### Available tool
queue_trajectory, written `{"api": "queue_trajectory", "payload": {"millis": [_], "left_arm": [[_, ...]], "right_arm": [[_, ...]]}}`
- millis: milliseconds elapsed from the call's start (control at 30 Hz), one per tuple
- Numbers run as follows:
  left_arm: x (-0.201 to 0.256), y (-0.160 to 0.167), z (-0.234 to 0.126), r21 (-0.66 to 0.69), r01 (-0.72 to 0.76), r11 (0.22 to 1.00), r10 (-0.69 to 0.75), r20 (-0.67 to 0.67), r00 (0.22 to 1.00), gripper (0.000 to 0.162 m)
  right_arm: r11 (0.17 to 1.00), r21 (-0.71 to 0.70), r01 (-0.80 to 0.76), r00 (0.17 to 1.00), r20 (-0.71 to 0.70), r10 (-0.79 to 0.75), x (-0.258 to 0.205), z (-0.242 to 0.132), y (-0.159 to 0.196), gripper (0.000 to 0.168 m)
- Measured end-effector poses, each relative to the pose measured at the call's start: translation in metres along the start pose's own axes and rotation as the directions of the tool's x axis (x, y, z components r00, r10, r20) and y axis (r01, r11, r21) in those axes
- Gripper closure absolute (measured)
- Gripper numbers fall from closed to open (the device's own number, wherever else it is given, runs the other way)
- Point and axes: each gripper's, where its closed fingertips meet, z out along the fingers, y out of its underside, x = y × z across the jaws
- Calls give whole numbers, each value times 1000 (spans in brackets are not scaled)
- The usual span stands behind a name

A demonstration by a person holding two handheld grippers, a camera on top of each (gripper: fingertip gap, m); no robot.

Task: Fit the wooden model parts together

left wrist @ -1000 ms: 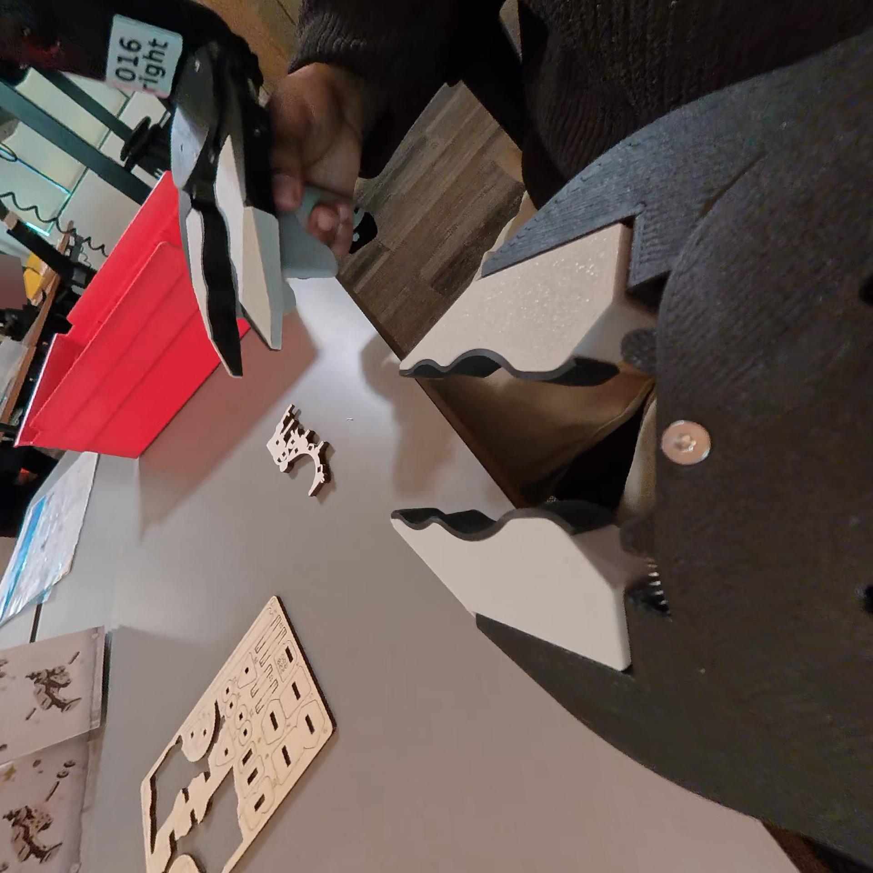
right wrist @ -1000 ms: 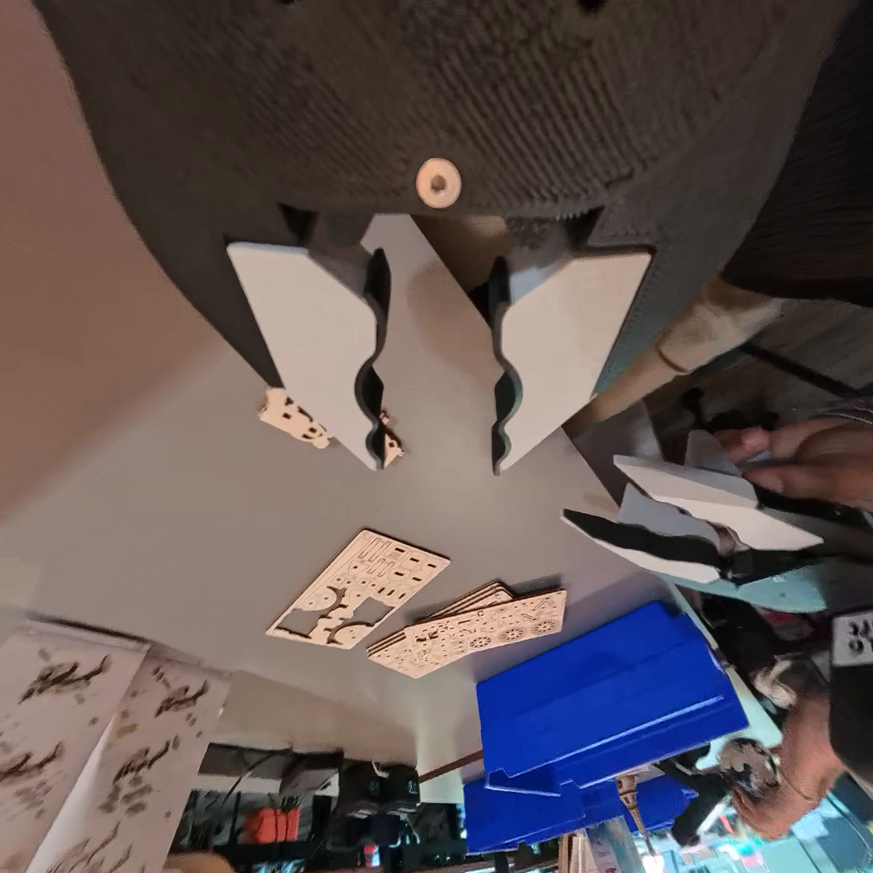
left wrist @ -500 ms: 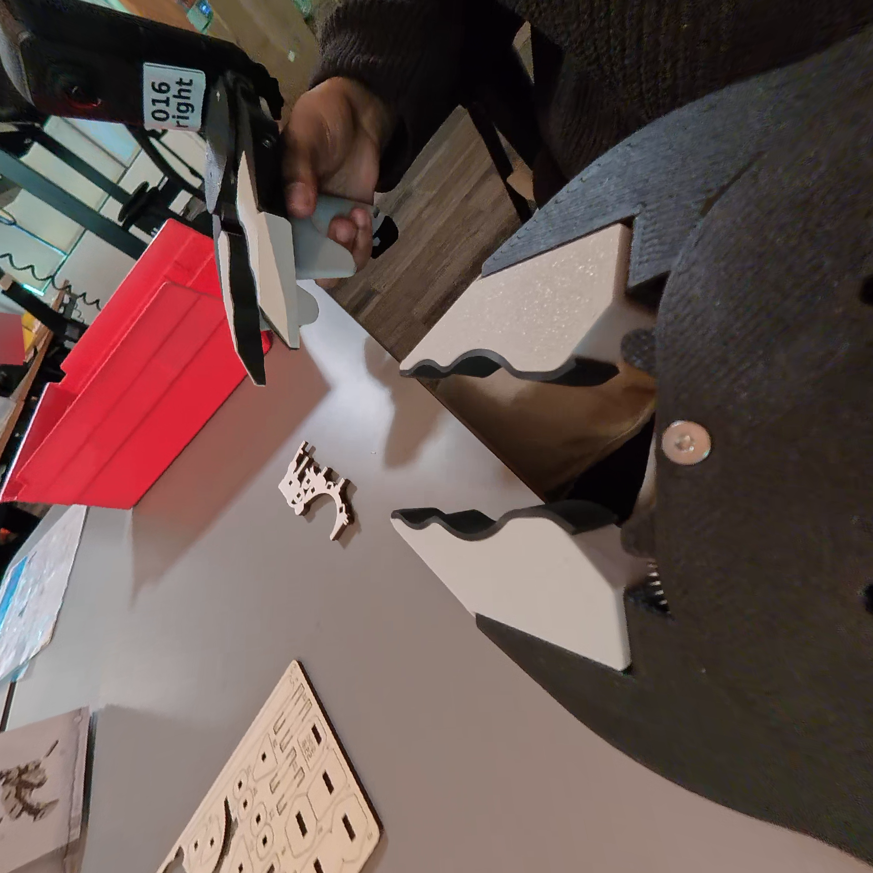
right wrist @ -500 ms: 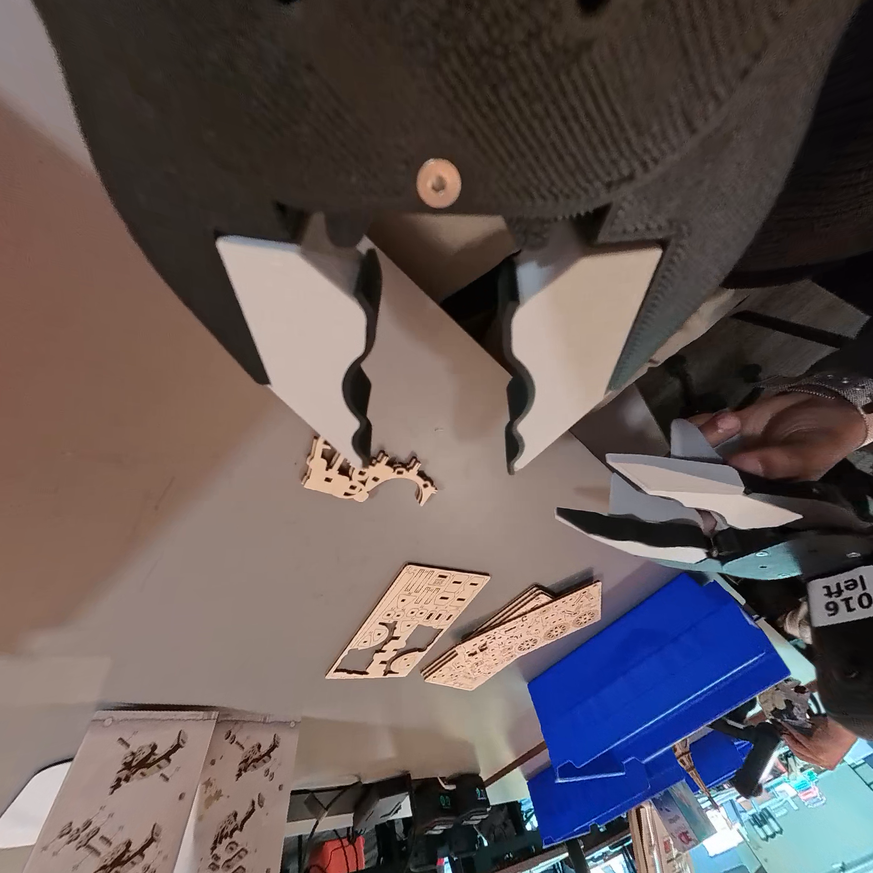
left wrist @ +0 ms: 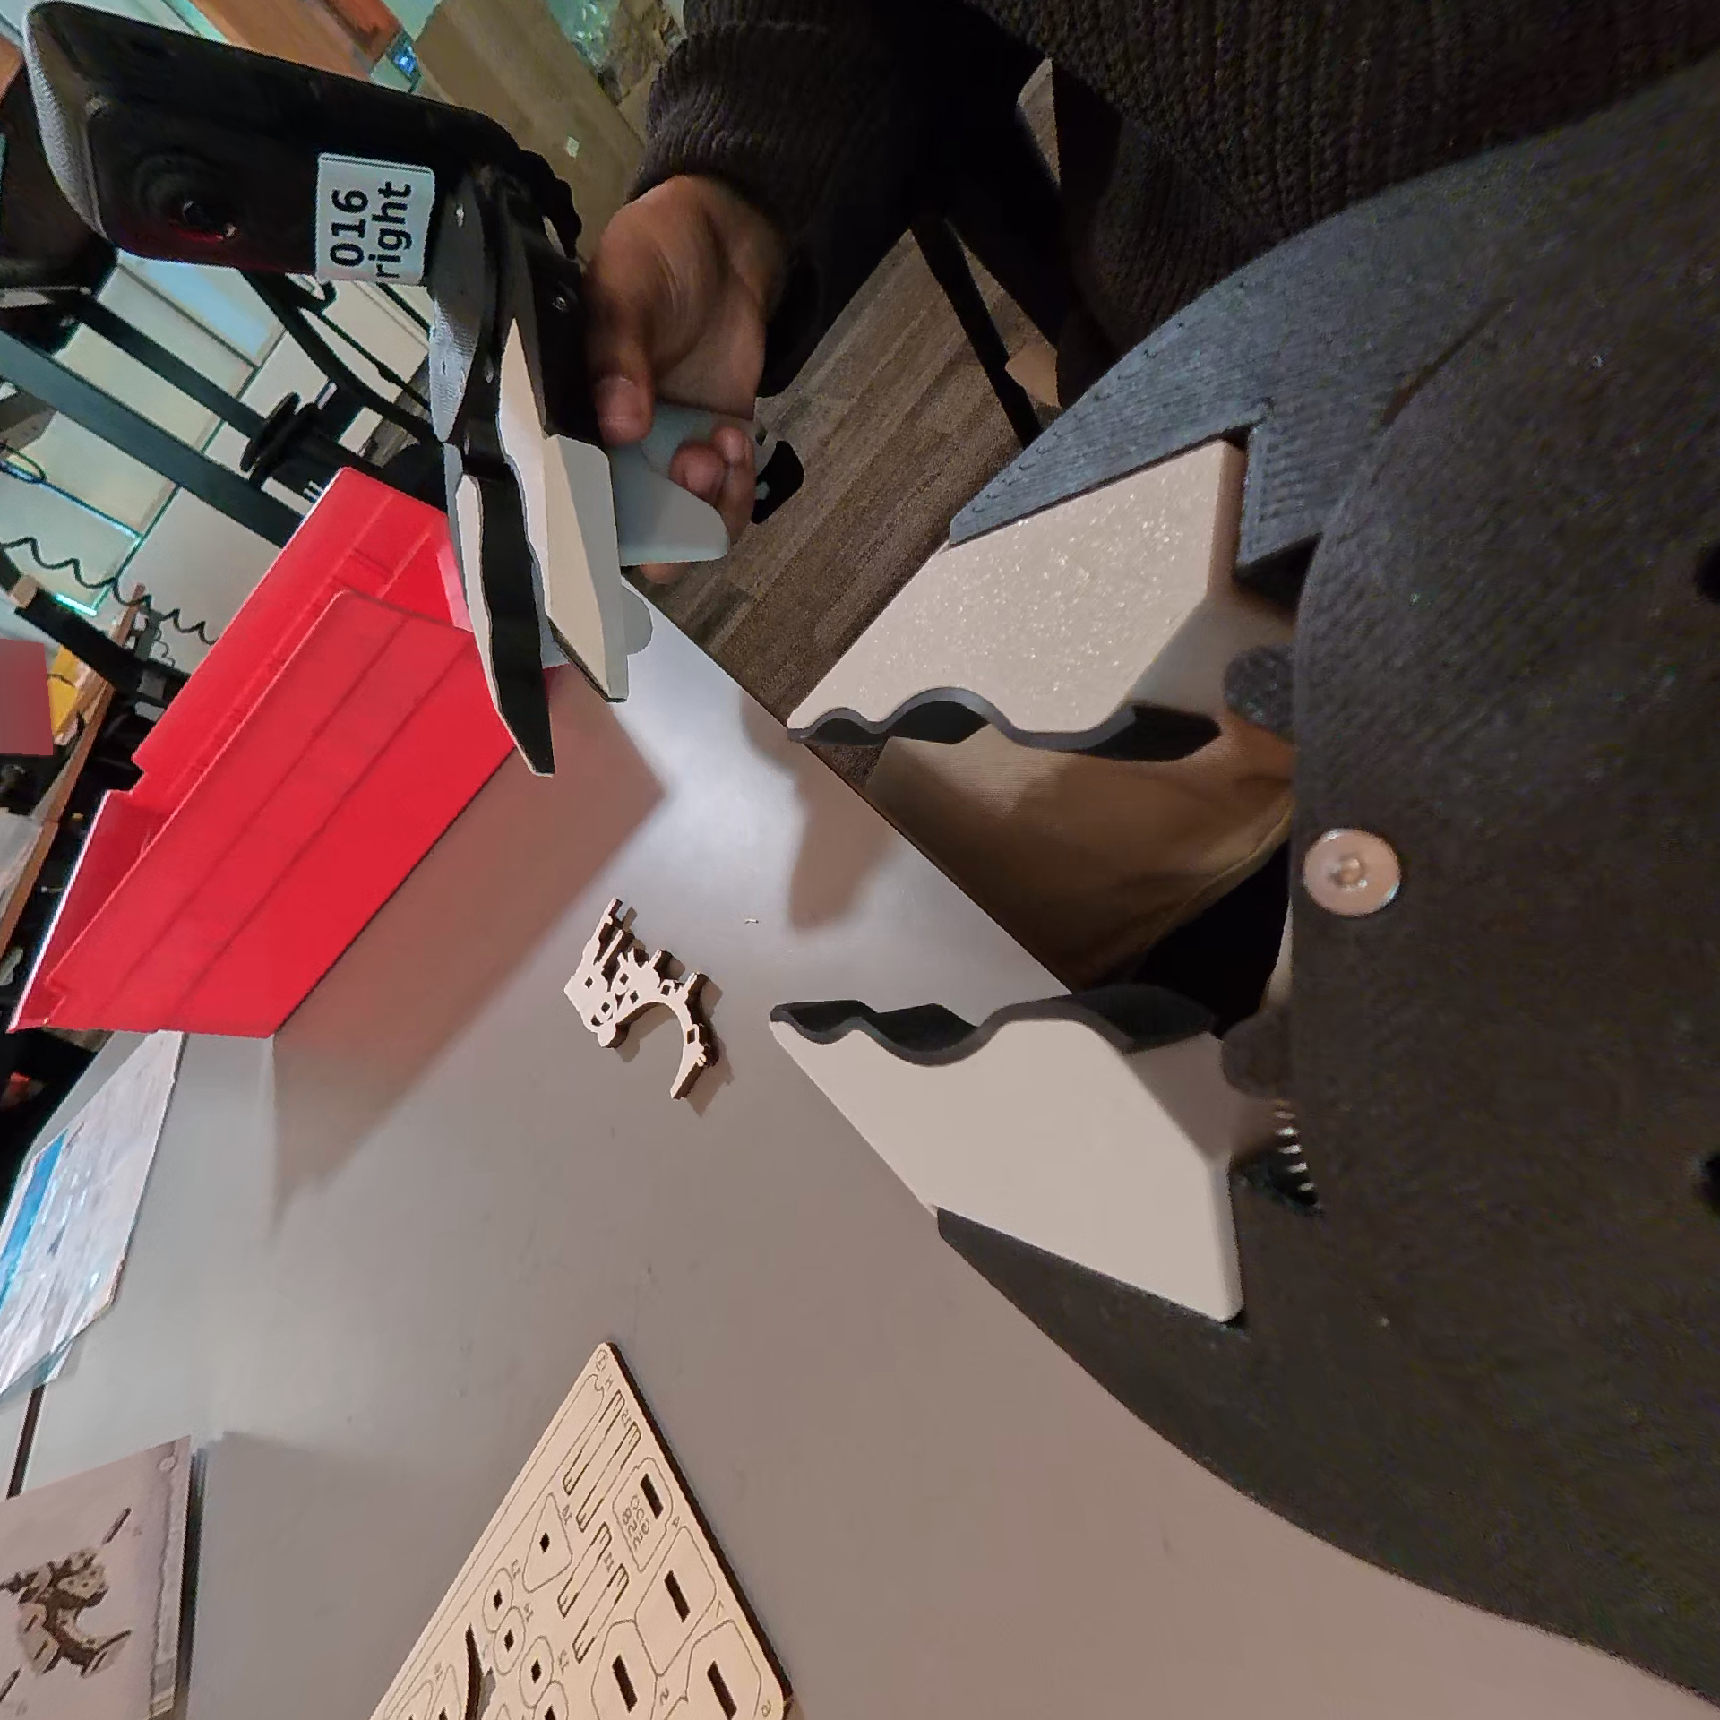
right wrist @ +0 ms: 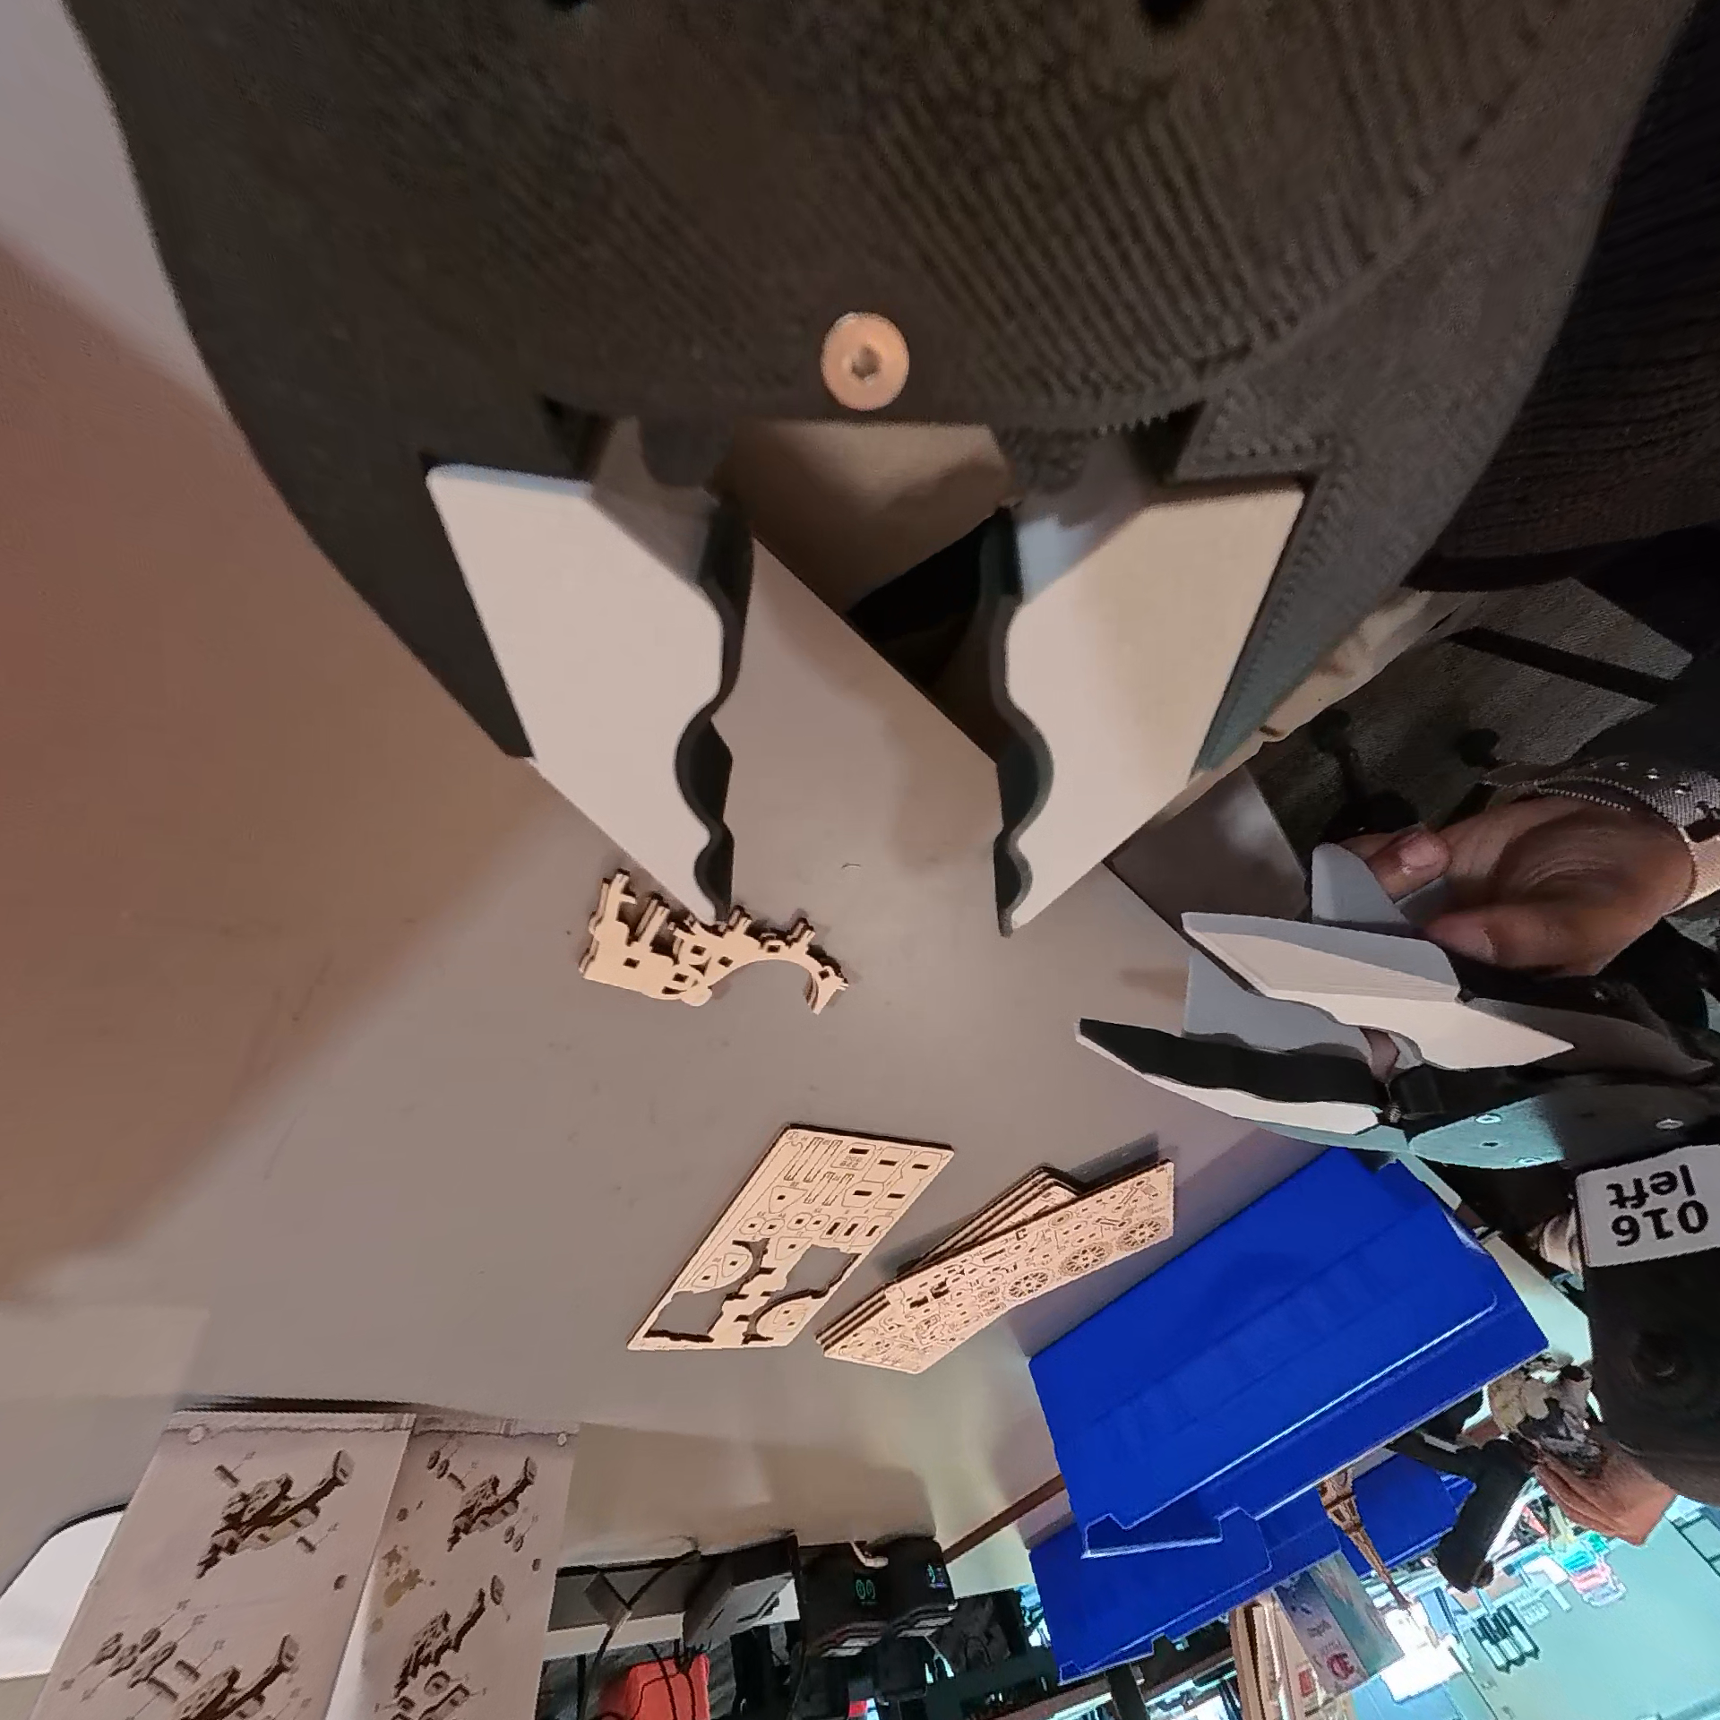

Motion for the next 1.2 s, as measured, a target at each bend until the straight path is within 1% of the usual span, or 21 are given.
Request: {"api": "queue_trajectory", "payload": {"millis": [733,800,867,900,967,1033,1100,1167,1200], "left_arm": [[0,2,2,-9,3,1000,-3,4,1000,107],[0,2,2,-11,2,1000,-2,4,1000,107],[1,3,2,-11,2,1000,-2,2,1000,107],[1,2,2,-11,3,1000,-3,-1,1000,107],[4,2,2,-11,4,1000,-4,-13,1000,110],[5,3,2,-15,5,1000,-5,-21,1000,118],[5,4,2,-18,20,1000,-21,-21,1000,118],[7,4,2,-17,35,999,-35,-35,999,118],[8,4,2,-18,36,999,-36,-38,999,118]], "right_arm": [[1000,-9,-2,1000,14,2,-3,2,2,113],[1000,-12,1,1000,30,-1,-6,2,2,116],[1000,-18,12,997,76,-11,-14,2,4,125],[1000,-16,20,995,103,-19,-19,2,3,127],[999,2,36,994,101,-36,-21,2,0,124],[998,21,63,997,47,-64,-14,0,-4,120],[997,10,76,997,15,-76,-8,-1,-3,122],[998,-15,67,996,59,-66,-14,0,2,128],[998,-23,61,994,92,-59,-19,1,4,129]]}}
